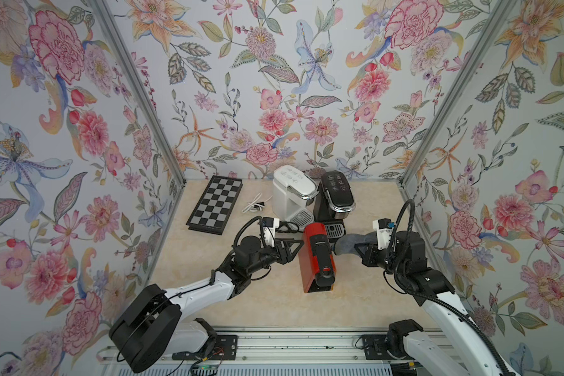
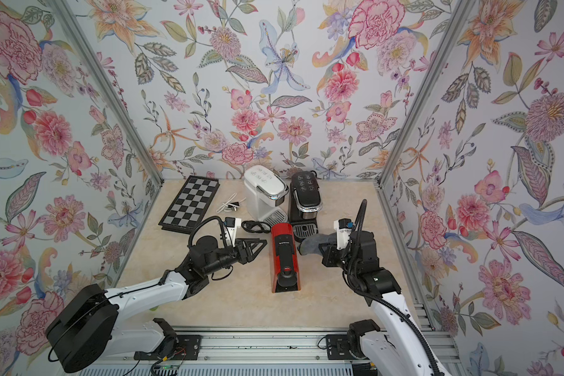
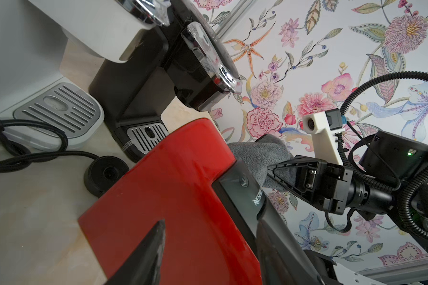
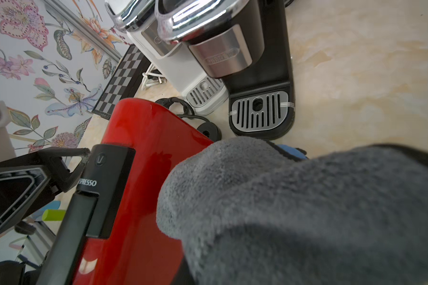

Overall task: Wipe the surface of a coffee machine
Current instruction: Wipe the dirt from the surface of the coffee machine.

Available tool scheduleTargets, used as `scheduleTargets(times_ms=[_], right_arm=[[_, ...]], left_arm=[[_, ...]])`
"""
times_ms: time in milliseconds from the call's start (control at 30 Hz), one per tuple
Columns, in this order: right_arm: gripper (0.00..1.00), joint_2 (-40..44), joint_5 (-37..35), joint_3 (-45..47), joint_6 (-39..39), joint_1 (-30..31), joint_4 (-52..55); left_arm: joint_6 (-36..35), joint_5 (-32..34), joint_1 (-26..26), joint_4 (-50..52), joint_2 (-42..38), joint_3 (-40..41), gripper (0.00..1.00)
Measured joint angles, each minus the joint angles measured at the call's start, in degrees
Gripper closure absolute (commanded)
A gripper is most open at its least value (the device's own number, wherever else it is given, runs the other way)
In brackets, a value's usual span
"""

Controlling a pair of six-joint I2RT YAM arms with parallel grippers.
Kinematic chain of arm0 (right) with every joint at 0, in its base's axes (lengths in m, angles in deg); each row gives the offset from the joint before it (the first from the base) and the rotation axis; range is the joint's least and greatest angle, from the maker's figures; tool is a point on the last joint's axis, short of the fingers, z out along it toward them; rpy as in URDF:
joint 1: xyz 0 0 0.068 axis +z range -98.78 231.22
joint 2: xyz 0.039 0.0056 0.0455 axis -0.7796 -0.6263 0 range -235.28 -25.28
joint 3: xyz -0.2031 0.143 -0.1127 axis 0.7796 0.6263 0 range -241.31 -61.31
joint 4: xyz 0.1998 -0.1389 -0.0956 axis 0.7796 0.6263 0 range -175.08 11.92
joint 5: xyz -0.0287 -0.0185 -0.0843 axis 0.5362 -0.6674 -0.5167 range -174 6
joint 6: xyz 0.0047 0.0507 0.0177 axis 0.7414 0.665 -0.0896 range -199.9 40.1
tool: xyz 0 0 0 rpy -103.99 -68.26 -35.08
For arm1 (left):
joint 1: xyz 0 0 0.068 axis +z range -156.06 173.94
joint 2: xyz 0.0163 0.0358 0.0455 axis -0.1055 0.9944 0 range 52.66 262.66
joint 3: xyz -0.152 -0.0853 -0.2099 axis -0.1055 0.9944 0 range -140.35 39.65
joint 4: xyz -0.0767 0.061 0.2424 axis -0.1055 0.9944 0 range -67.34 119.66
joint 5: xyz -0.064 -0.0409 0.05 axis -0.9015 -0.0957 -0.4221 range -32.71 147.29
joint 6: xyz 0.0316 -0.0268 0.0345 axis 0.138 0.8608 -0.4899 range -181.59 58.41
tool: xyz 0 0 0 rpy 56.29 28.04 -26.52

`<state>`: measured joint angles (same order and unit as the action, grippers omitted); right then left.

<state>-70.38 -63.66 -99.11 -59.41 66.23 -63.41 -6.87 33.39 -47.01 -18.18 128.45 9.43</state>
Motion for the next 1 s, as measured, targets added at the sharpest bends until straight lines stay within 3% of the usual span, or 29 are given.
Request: scheduleTargets(times_ms=[467,733,1000], right_arm=[[1.0,1.5,5.0,-6.1,-1.9,11.1,-0.6],[1.0,-4.3,6.5,-6.1,-1.9,11.4,-1.4],[1.0,-10.5,7.6,-5.6,-0.3,11.3,-10.3]], left_arm=[[3.2,-2.5,-1.6,-7.4,8.0,0.1,0.38],[3.2,-2.7,-1.9,-7.9,8.0,0.1,0.38],[3.2,-2.7,-1.9,-8.1,8.0,0.1,0.36]])
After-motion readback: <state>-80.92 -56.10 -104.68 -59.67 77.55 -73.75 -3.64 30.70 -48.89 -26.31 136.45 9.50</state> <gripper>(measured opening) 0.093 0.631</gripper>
